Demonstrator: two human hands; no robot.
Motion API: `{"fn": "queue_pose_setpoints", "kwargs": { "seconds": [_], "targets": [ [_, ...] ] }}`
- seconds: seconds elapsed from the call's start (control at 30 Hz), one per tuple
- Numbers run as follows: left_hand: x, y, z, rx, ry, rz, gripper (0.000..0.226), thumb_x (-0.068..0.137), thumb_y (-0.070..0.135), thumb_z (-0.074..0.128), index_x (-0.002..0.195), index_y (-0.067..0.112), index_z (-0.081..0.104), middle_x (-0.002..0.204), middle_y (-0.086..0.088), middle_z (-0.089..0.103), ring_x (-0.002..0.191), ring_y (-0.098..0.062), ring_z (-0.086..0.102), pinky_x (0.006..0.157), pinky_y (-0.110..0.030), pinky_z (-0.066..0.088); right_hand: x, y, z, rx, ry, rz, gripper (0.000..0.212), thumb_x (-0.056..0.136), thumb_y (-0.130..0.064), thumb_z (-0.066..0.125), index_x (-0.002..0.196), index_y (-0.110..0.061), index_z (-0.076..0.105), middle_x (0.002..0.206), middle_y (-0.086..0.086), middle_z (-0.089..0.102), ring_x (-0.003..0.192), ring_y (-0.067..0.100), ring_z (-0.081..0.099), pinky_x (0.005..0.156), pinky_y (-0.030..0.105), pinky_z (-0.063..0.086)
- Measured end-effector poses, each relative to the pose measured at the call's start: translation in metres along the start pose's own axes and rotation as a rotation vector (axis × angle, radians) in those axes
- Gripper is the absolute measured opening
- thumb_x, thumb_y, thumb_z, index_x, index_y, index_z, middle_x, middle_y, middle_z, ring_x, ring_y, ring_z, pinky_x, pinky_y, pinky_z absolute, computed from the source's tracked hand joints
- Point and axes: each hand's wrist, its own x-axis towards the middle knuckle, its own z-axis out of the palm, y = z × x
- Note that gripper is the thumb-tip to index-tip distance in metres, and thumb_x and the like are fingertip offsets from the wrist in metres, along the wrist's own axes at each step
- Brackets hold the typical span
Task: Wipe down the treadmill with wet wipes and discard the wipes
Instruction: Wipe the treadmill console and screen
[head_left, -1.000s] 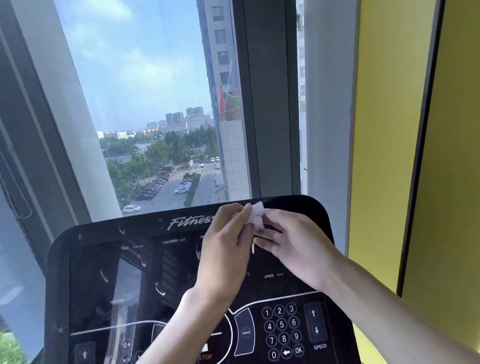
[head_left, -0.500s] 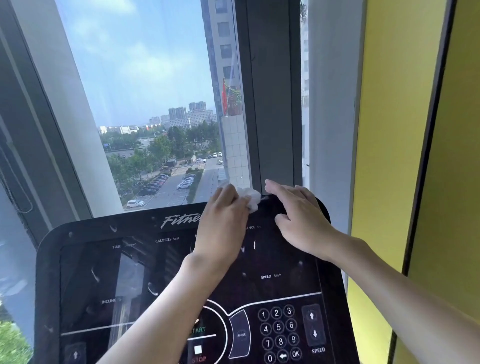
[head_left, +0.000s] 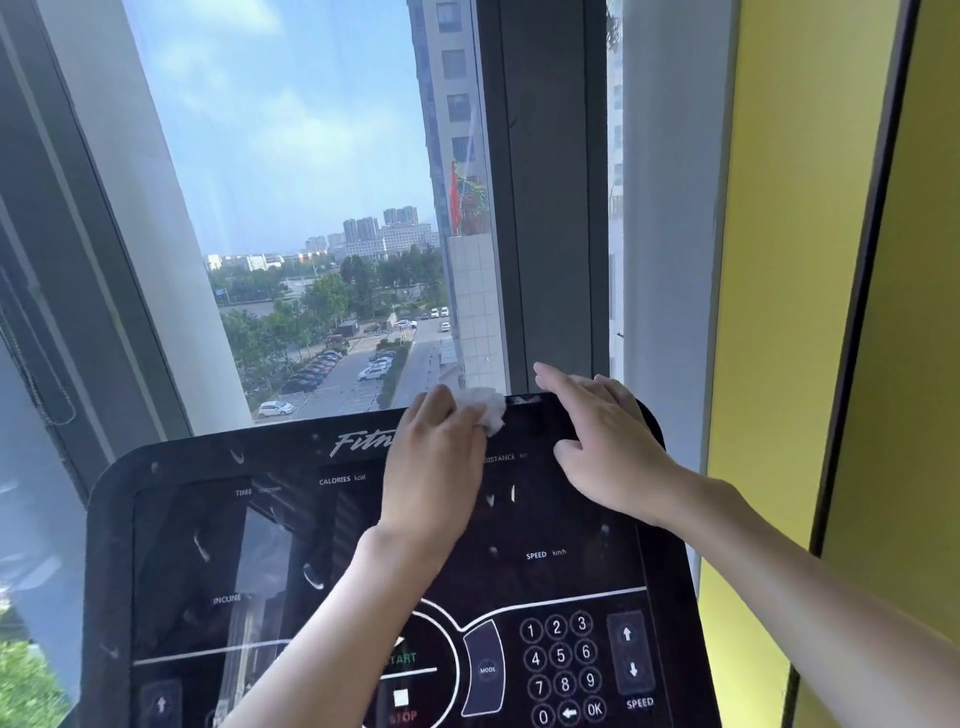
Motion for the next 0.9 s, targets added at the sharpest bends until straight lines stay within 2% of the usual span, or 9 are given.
{"fn": "queue_pose_setpoints", "kwargs": {
  "seconds": [0.07,0.17,0.23,0.3,0.47,0.6,0.73,0.83,0.9],
  "targets": [
    [-0.003,0.003,-0.004,0.001,-0.016,-0.030,0.013,0.079,-0.002,0.073,0.090,0.006,0.074,0.080,-0.005,0.052,0.077,-0.028,0.056,0.068,-0.036,0.047,0.001,-0.003,-0.002,-0.053,-0.021,-0.015,0.078,0.092,-0.006,0.047,0.159,-0.023,0.010,0.160,-0.001,0.032,0.149,0.004,0.011,0.122,0.027,-0.009],
    [-0.007,0.000,-0.005,0.016,-0.048,0.080,0.011,0.078,-0.002,0.074,0.086,0.006,0.073,0.077,-0.004,0.051,0.073,-0.027,0.055,0.062,-0.036,0.048,0.005,-0.012,0.004,-0.139,-0.083,-0.097,0.082,0.093,-0.011,0.046,0.159,-0.023,-0.002,0.167,-0.005,0.010,0.152,0.004,-0.006,0.123,0.040,-0.010],
    [0.000,-0.010,-0.009,0.008,0.014,-0.034,0.010,0.083,0.001,0.072,0.090,0.006,0.075,0.079,-0.005,0.053,0.077,-0.029,0.056,0.066,-0.034,0.046,0.007,-0.016,0.010,-0.184,-0.114,-0.118,0.081,0.095,-0.017,0.045,0.158,-0.024,-0.005,0.167,-0.008,0.000,0.152,0.006,-0.009,0.123,0.042,-0.009],
    [0.002,-0.010,-0.011,0.007,0.055,-0.126,0.009,0.084,0.001,0.070,0.091,0.005,0.075,0.079,-0.005,0.053,0.079,-0.029,0.056,0.068,-0.033,0.045,0.008,-0.018,0.014,-0.224,-0.111,-0.112,0.081,0.096,-0.024,0.046,0.158,-0.024,-0.006,0.167,-0.008,0.003,0.153,0.009,-0.003,0.123,0.043,-0.006],
    [-0.008,-0.007,-0.006,0.029,-0.055,0.101,0.005,0.081,0.002,0.073,0.083,0.006,0.072,0.077,-0.005,0.053,0.076,-0.028,0.054,0.065,-0.039,0.050,0.008,-0.017,0.014,-0.213,-0.103,-0.106,0.087,0.091,-0.023,0.050,0.158,-0.022,-0.006,0.161,-0.004,0.025,0.150,0.011,0.010,0.123,0.041,-0.002],
    [-0.001,-0.007,-0.007,0.015,0.031,-0.084,0.006,0.082,0.002,0.070,0.085,0.006,0.073,0.078,-0.005,0.054,0.079,-0.029,0.053,0.069,-0.035,0.045,0.008,-0.018,0.014,-0.218,-0.105,-0.098,0.087,0.090,-0.022,0.051,0.158,-0.022,-0.002,0.159,-0.004,0.027,0.149,0.012,0.013,0.122,0.040,-0.003],
    [-0.012,-0.005,-0.007,0.033,-0.075,0.121,0.003,0.081,0.004,0.069,0.080,0.006,0.070,0.078,-0.005,0.054,0.076,-0.028,0.052,0.066,-0.040,0.048,0.009,-0.018,0.014,-0.212,-0.105,-0.106,0.087,0.088,-0.020,0.052,0.158,-0.023,0.000,0.159,-0.005,0.027,0.149,0.013,0.013,0.123,0.041,-0.002],
    [0.005,-0.019,-0.012,0.058,0.036,-0.040,0.006,0.081,0.001,0.070,0.084,0.005,0.073,0.076,-0.008,0.056,0.078,-0.032,0.054,0.068,-0.037,0.047,0.009,-0.018,0.014,-0.219,-0.109,-0.102,0.087,0.088,-0.020,0.051,0.158,-0.024,0.000,0.159,-0.005,0.027,0.148,0.012,0.014,0.123,0.041,-0.002],
    [0.000,-0.011,-0.012,0.034,0.019,-0.068,0.006,0.082,0.002,0.068,0.084,0.006,0.072,0.077,-0.007,0.055,0.078,-0.031,0.053,0.069,-0.036,0.044,0.009,-0.017,0.014,-0.221,-0.108,-0.102,0.087,0.088,-0.020,0.052,0.158,-0.024,0.000,0.159,-0.006,0.026,0.148,0.012,0.013,0.123,0.041,-0.003]
  ]
}}
